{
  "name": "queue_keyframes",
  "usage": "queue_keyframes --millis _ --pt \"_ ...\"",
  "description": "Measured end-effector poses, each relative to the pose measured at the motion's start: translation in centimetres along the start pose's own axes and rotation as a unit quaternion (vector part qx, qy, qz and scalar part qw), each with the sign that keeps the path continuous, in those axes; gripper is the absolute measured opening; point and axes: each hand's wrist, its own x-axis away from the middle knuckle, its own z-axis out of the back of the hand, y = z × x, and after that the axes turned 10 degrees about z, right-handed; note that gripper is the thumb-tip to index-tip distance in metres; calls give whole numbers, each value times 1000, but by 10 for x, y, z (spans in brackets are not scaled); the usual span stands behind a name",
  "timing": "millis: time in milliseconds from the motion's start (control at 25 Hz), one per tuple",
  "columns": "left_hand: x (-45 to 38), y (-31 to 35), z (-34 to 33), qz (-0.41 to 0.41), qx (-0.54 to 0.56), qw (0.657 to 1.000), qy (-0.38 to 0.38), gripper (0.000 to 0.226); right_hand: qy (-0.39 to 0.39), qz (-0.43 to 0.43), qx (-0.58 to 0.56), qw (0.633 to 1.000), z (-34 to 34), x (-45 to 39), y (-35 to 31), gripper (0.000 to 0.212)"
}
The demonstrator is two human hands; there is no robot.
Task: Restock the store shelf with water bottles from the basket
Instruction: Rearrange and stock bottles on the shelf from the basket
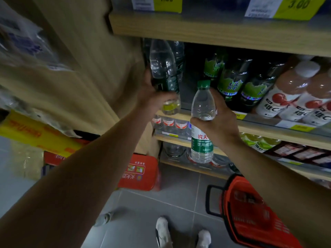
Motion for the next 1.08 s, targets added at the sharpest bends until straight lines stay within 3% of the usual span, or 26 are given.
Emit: queue_keyframes --millis 320,720,960,1080 --pt "-35 3 -20 -96 -75 983 140 100 36 18 0 999 -12 -19 15 93" --pt "-66 -29 -21 -110 -192 962 158 109 53 35 -28 998 -23 -32 23 93" --pt "-62 -20 -11 -93 -148 976 128 103 55 30 -35 997 -34 -34 23 93" --pt "-58 -16 -8 -128 -151 967 160 105 49 38 -27 998 -39 -35 25 93"
